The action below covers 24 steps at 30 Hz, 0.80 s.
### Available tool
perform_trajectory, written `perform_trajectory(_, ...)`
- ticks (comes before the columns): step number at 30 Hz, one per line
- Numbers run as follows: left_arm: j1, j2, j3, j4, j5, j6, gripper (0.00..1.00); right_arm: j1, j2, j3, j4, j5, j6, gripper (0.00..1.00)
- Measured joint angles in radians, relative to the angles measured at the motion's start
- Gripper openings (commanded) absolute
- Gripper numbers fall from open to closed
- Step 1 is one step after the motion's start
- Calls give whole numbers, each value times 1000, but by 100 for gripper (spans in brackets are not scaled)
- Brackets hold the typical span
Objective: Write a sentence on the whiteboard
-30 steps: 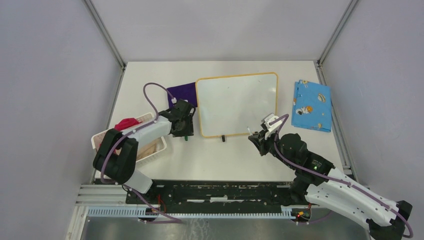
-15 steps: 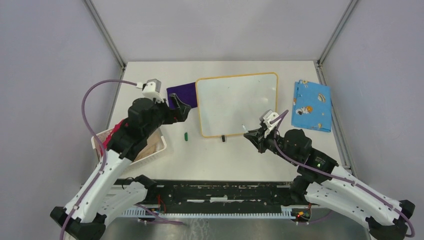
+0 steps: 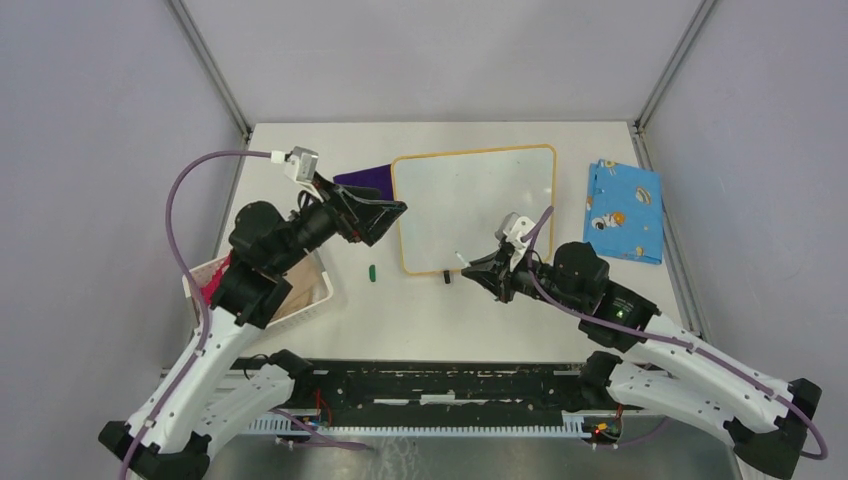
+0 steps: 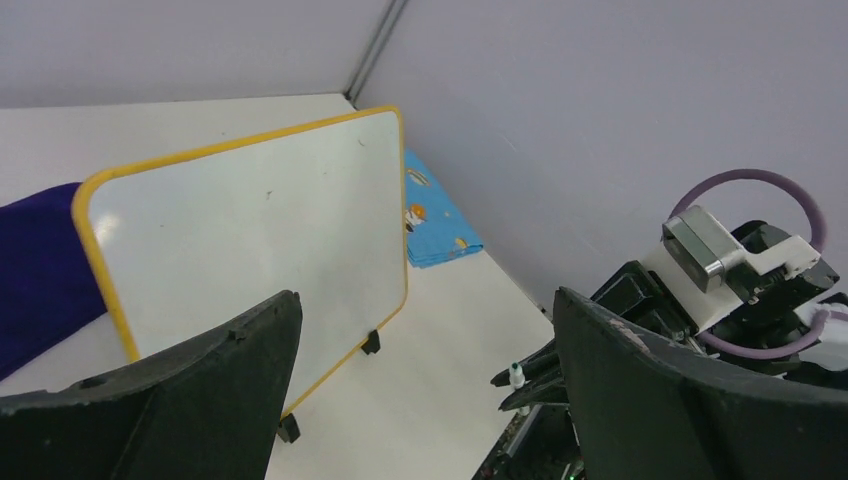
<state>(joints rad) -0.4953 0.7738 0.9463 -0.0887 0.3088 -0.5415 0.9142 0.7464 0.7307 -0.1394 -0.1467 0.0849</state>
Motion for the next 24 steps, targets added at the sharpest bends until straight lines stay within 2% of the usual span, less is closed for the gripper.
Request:
perform_trajectory(5,-1,93,-31,141,119,-51,100,0,40,9,13,-24,3,0)
perform_trajectory(9,-11,158,-35,195,184,-56,100,0,74,28,16,-35,4,0)
perform_trajectory(14,-18,224,41,164,224,-56,100,0,120,64,19,-53,5,0)
perform_trajectory(18,-18,233,105,98,198,-56,100,0,122,71,26,-58,5,0)
perform_trajectory(24,-74,214,108,23,139,-60,100,0,122,71,27,-58,5,0)
